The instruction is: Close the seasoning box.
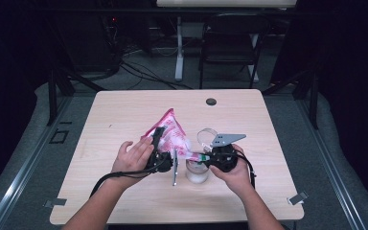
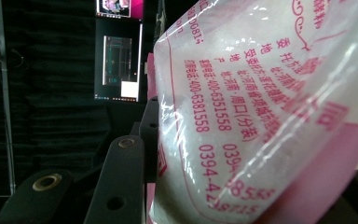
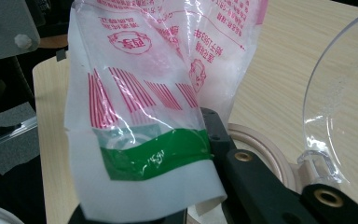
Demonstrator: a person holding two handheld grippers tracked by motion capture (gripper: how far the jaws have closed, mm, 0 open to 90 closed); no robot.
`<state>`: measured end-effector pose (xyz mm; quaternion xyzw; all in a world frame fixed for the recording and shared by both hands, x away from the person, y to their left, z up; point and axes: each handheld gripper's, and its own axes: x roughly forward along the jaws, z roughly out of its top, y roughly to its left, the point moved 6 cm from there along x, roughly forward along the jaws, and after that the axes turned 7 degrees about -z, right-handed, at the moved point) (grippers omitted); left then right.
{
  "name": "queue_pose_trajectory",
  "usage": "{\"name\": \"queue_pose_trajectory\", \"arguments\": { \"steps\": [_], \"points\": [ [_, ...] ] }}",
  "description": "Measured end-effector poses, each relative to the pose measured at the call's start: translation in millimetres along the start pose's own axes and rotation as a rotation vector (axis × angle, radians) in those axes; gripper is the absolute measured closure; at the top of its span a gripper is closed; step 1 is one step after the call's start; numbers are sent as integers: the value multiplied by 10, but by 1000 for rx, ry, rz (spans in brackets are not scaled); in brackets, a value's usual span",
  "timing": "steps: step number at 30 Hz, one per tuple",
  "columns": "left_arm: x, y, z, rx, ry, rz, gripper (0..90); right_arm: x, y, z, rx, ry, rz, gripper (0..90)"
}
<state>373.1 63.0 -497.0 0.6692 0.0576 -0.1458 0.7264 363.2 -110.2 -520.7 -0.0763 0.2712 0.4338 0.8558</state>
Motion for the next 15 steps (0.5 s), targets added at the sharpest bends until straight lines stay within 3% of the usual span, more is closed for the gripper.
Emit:
{"name": "queue_pose_trajectory", "arguments": {
  "steps": [15],
  "points": [
    [-7, 20, 12, 7, -1, 8, 651, -4, -6, 0, 2, -1, -3, 893]
  ]
}}
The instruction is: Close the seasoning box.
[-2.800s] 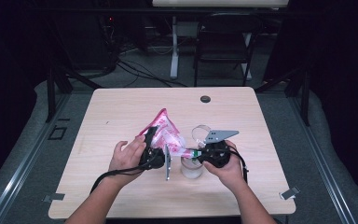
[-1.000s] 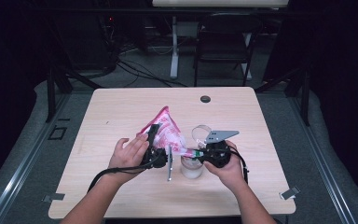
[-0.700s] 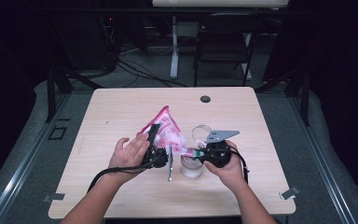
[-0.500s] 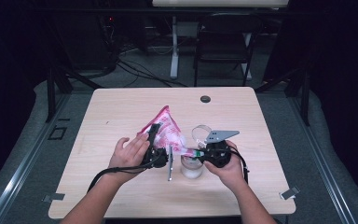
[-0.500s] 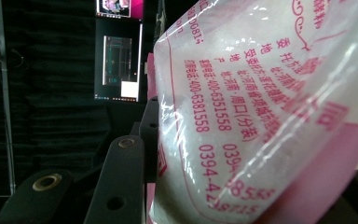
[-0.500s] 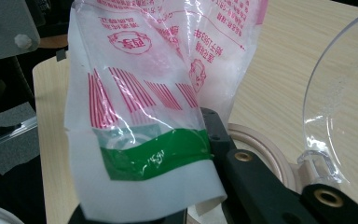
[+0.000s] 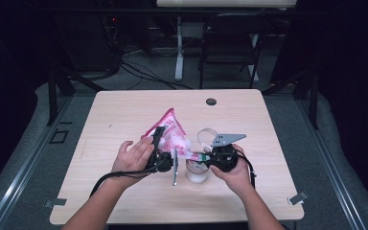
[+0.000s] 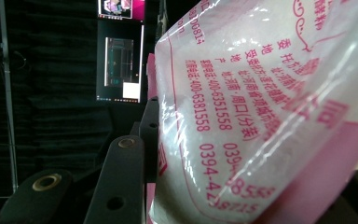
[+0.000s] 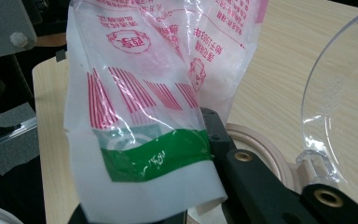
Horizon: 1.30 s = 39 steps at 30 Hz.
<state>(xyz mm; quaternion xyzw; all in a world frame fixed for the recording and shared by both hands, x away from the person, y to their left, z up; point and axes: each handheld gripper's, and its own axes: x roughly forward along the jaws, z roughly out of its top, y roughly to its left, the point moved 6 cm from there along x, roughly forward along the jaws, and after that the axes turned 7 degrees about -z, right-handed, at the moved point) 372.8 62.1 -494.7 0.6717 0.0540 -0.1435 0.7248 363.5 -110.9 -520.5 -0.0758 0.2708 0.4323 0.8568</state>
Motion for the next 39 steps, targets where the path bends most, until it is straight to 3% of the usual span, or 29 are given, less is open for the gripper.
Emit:
{"name": "queue_pose_trajectory", "arguments": {
  "steps": [17, 39],
  "points": [
    [-3, 5, 14, -5, -7, -1, 651, -6, -3, -1, 3, -3, -2, 893],
    [-12, 22, 98, 23, -33, 7, 651, -74, -2, -49, 14, -2, -13, 894]
  ]
}}
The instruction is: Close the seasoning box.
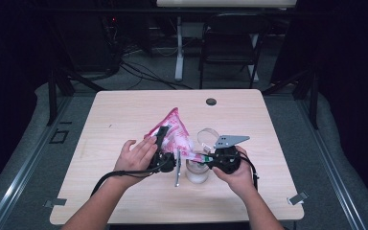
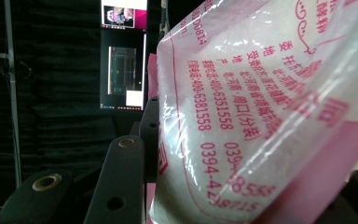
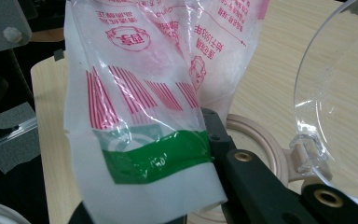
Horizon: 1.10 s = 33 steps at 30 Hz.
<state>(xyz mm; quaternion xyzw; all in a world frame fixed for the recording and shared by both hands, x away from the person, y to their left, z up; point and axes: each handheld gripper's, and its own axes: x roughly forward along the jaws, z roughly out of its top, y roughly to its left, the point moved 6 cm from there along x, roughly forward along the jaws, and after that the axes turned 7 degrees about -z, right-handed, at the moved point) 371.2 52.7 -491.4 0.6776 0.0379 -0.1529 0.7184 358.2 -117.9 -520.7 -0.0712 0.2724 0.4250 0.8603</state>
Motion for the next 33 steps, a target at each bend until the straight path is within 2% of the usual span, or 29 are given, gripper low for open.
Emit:
{"name": "queue_pose_trajectory", "arguments": {
  "steps": [3, 4, 14, 33],
  "points": [
    [2, -4, 4, 0, -2, -1, 651, -7, -4, -11, -2, 8, -2, 894],
    [10, -5, 9, 0, -17, 4, 651, -7, -3, -13, -2, 8, -2, 894],
    [7, -14, 15, 0, -6, -9, 651, -8, -3, -28, -1, 10, -6, 894],
    [11, -4, 20, 7, -9, -4, 651, 0, -7, -34, 2, 11, -8, 895]
  ]
}}
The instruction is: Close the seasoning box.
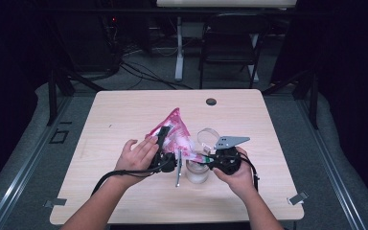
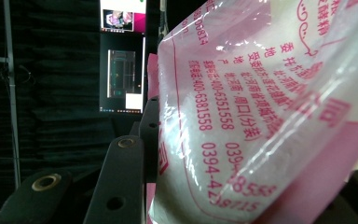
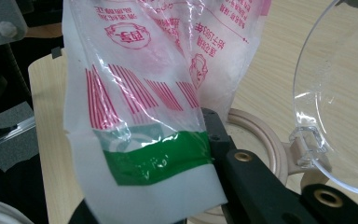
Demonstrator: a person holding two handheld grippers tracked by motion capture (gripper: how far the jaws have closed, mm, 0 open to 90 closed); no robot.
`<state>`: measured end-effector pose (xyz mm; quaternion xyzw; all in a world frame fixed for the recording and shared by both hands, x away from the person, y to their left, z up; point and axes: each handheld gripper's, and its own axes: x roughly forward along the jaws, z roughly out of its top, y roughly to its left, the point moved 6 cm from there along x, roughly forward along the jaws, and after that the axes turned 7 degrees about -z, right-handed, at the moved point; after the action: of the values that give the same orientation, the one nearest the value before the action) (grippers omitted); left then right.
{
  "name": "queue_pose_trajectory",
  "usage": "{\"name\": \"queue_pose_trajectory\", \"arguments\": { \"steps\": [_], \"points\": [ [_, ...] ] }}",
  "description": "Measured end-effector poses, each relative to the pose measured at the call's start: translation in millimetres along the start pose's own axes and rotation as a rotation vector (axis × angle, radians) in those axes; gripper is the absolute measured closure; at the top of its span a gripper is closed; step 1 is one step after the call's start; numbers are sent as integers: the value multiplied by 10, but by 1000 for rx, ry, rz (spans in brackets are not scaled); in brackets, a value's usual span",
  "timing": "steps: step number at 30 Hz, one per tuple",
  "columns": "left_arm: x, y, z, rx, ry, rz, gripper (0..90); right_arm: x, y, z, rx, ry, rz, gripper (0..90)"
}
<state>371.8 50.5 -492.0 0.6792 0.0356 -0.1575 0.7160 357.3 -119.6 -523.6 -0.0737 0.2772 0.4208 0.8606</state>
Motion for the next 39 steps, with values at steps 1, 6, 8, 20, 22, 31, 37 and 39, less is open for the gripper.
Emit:
{"name": "queue_pose_trajectory", "arguments": {
  "steps": [1, 6, 8, 20, 22, 31, 37, 39],
  "points": [
    [0, -7, -2, -6, 0, -4, 651, 0, 0, 0, 0, 0, 0, 894],
    [-5, -1, -3, -2, 2, -3, 651, -1, 1, 1, 0, -1, 0, 894],
    [-5, -1, -3, -3, 1, -3, 651, -1, 4, 2, -1, 0, 0, 894],
    [-4, 21, 11, 10, -13, 13, 651, -4, 0, 4, -2, -3, 0, 894],
    [-8, 24, 14, 14, -12, 15, 651, -5, -1, 5, -2, -3, 1, 895],
    [-10, 34, 14, 23, -12, 11, 650, -1, 4, 4, -2, -2, 0, 895],
    [-12, 37, 12, 24, -12, 11, 651, 0, 8, 5, -3, -2, 1, 895],
    [-14, 38, 14, 24, -13, 11, 651, 0, 8, 6, -3, -2, 1, 895]
  ]
}}
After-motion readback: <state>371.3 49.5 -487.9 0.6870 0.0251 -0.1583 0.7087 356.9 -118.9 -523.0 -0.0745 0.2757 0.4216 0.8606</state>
